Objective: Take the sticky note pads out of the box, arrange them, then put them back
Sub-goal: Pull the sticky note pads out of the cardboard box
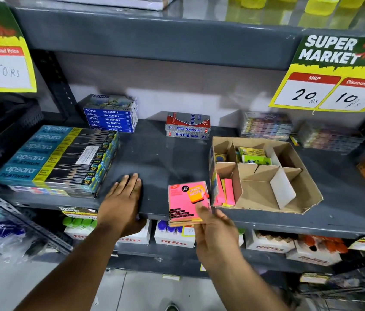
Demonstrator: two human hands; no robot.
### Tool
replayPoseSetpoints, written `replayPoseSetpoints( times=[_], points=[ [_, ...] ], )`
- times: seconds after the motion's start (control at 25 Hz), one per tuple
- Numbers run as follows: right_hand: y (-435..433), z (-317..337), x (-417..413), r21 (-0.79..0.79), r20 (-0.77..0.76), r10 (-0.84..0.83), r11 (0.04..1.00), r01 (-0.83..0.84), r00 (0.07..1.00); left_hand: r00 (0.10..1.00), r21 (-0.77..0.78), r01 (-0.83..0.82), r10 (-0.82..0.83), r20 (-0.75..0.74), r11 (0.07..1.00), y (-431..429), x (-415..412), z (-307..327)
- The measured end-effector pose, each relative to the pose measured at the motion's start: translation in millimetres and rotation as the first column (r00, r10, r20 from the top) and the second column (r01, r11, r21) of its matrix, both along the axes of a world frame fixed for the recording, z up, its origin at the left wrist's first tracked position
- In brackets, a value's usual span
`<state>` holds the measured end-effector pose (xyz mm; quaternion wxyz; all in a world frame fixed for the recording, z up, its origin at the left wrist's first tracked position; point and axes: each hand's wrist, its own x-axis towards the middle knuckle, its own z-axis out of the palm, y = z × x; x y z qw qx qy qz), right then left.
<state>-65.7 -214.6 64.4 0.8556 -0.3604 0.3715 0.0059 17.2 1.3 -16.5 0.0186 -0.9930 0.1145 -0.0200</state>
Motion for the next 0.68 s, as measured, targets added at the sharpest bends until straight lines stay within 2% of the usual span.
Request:
replayPoseSetpoints(
  times=[0.2,0.36,0.6,0.68],
  points=[
    [4.0,-17.3,18.9,-0.036,-0.077,-0.124,0.992,0.121,0.989,1.0,0.046,0.017,-0.017,0.006,0.999,0.5,-0.6,-2.3],
    [6.0,-22.2,32.0,-0.12,-0.095,-0.166,0.981,0.155,0.981,1.0,0.059,0.013,-0.013,0.008,0.998,0.7,-1.6,-3.0],
    [4.4,-21.4,37.4,-0.145,-0.11,-0.16,0.979,0.143,0.981,1.0,0.095,0.007,-0.005,-0.02,0.995,1.1,0.0,-5.0],
    [1.1,-17.8,38.5,-0.137,-0.12,-0.14,0.983,0.124,0.983,1.0,0.064,0.0,0.0,0.0,0.998,-0.1,-0.6,-2.4]
  ],
)
